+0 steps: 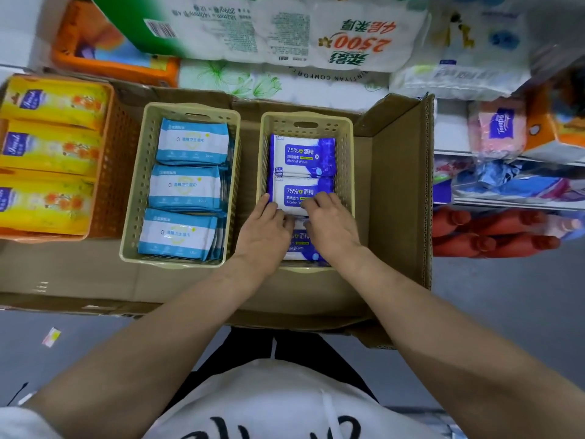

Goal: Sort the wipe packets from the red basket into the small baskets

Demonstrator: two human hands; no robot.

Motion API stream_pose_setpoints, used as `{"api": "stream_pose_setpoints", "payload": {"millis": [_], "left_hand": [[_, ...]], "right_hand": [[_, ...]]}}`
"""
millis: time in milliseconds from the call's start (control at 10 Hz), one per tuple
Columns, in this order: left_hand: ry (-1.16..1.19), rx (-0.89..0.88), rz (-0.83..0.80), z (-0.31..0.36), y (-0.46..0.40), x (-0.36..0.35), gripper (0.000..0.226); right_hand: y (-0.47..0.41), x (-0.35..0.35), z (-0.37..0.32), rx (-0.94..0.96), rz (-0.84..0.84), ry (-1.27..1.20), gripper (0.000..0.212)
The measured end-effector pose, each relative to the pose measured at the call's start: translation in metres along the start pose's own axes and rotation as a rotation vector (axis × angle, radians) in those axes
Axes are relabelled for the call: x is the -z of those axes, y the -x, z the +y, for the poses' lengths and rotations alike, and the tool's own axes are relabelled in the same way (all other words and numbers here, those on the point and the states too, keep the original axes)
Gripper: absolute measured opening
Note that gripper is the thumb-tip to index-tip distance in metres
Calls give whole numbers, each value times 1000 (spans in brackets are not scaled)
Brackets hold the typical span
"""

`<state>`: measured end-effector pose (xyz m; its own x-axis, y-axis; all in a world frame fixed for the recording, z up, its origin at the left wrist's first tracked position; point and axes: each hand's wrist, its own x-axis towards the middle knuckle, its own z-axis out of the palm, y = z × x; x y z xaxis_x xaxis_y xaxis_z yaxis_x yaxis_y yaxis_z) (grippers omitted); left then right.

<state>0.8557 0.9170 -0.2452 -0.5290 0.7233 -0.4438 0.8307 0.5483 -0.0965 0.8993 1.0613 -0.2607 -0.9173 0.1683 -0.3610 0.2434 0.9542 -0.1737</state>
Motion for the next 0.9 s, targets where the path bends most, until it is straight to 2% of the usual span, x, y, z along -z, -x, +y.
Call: {"api": "stream_pose_setpoints", "payload": {"millis": [100,200,400,600,700,800,900], "left_hand": [[0,16,13,2,-1,-1,61],[-9,10,9,2,-3,-4,65],[-34,24,11,2,-4,-4,72],[24,9,58,1,-5,-4,65],[174,-27,117,-6,-3,-4,58],[439,-44,229,-19,2,-1,46],[673,140,321,-40,17,22,45]], "right_hand": [[-7,-1,0,-30,-37,-24,59],[-13,-5,2,-51,-102,12,65],[-15,-5,5,-33,-95,-20,65],[-13,3,2,-19,-119,-18,64],[-12,11,0,-26,-178,-39,64],[-14,20,3,-9,-203,-68,58],[-11,39,11,-9,-176,-140,53]]}}
